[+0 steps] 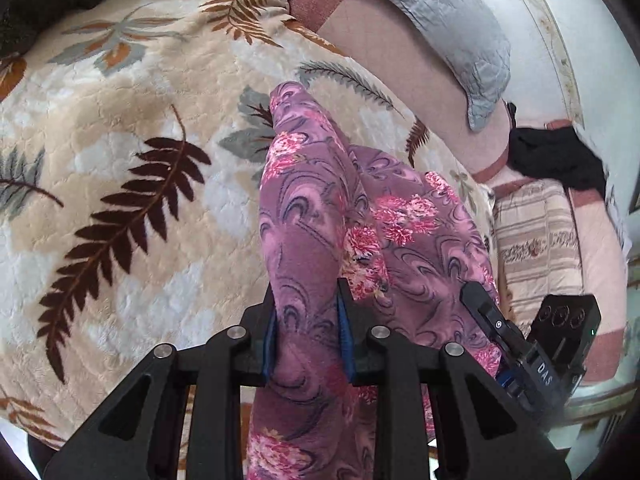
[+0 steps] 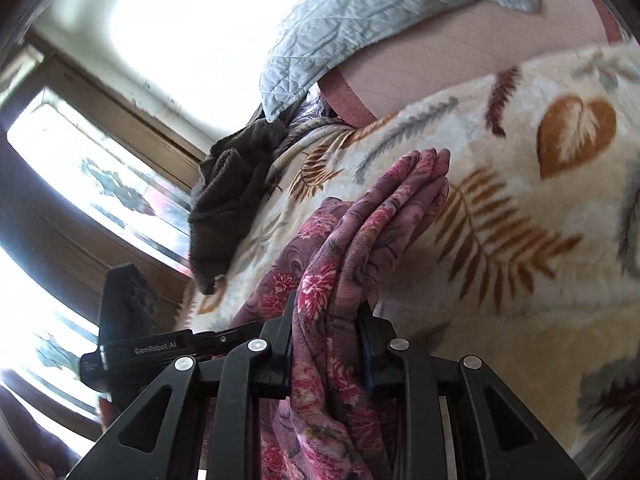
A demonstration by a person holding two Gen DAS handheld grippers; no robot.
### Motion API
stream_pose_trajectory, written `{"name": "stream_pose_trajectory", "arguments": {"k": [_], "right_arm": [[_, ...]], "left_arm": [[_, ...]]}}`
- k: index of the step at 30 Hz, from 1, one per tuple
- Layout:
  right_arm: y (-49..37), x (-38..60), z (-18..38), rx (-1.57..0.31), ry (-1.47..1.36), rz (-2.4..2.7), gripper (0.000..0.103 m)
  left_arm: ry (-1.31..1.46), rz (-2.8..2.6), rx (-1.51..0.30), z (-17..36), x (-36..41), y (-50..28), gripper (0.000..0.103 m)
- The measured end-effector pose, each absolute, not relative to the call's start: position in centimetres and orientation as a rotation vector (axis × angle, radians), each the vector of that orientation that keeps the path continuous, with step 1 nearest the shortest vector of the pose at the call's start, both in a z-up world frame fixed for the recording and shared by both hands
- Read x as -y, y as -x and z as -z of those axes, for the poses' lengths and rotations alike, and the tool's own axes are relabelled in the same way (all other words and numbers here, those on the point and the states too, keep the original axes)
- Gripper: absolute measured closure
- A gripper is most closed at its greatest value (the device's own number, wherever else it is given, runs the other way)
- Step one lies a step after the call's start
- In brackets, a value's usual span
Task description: Fold small clothes
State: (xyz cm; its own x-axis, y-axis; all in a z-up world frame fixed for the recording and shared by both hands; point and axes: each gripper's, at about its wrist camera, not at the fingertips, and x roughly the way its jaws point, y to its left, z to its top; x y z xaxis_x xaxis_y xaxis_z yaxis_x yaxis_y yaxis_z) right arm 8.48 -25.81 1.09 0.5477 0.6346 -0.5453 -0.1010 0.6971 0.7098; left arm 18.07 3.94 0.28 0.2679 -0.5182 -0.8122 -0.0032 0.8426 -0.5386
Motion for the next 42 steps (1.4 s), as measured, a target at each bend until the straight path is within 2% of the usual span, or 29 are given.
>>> {"name": "stream_pose_trajectory", "arguments": {"k": [5,6,8,11,14,16,21,23,24,25,27,29,30,35,37,39,42], "right_arm": [[-7.8,27.1,4.1,-1.010,-0.679,-0.350,0.079],[-7.6,27.4,5.7,-1.054,-0.674,-0.303,0.078],[-7.1,27.9,6.9,-1.057,-0.697,-0.288,0.074],[-6.6,28.9,6.4,-1.049,-0.754,-0.288,0.067],[-7.4,30.6,4.1,-0.934,-0.779,-0.256,0.067],[-9.0,31.1,3.1,-0.883,-0.798,-0.228,0.061],[-14.8,27.9,5.0,-1.012,-0.694,-0.179,0.060],[-16.0,26.4,5.3,-1.021,-0.608,-0.186,0.094],[-16.3,25.7,5.0,-1.005,-0.548,-0.189,0.099],[-16.7,25.1,5.1,-1.006,-0.465,-0.160,0.099],[-17.5,25.2,6.6,-1.070,-0.441,-0.140,0.099],[-17.5,25.8,6.2,-1.052,-0.482,-0.153,0.098],[-17.1,26.0,5.5,-1.033,-0.490,-0.162,0.092],[-14.0,25.3,2.5,-0.931,-0.513,-0.285,0.089],[-13.3,24.6,3.0,-0.953,-0.481,-0.327,0.080],[-13.3,23.0,5.0,-1.068,-0.366,-0.291,0.079],[-12.6,22.8,4.7,-1.052,-0.329,-0.274,0.079]], "left_arm": [[0.380,0.333,-1.327,4.0,-2.8,-17.6,0.079],[0.364,0.320,-1.343,5.0,-2.6,-17.5,0.074],[0.362,0.323,-1.314,5.6,-2.8,-17.0,0.071],[0.372,0.353,-1.309,4.7,-3.5,-16.6,0.071],[0.359,0.366,-1.222,2.4,-4.6,-16.9,0.070],[0.369,0.363,-1.189,1.4,-4.7,-18.2,0.065],[0.336,0.372,-1.187,1.5,-2.3,-21.2,0.064],[0.282,0.355,-1.193,2.4,-1.1,-22.0,0.062],[0.244,0.332,-1.195,2.9,-0.7,-22.0,0.060],[0.182,0.298,-1.200,3.8,-0.2,-22.2,0.059],[0.089,0.264,-1.230,5.5,0.6,-22.8,0.049],[0.107,0.272,-1.226,5.8,-0.1,-22.6,0.049],[0.115,0.275,-1.223,5.7,-0.3,-22.5,0.049],[0.096,0.274,-1.210,5.4,-0.2,-22.3,0.048],[0.095,0.265,-1.210,5.3,-0.2,-22.2,0.048],[0.093,0.260,-1.213,5.2,-0.2,-22.0,0.048],[0.071,0.252,-1.210,4.7,0.2,-21.5,0.048]]}}
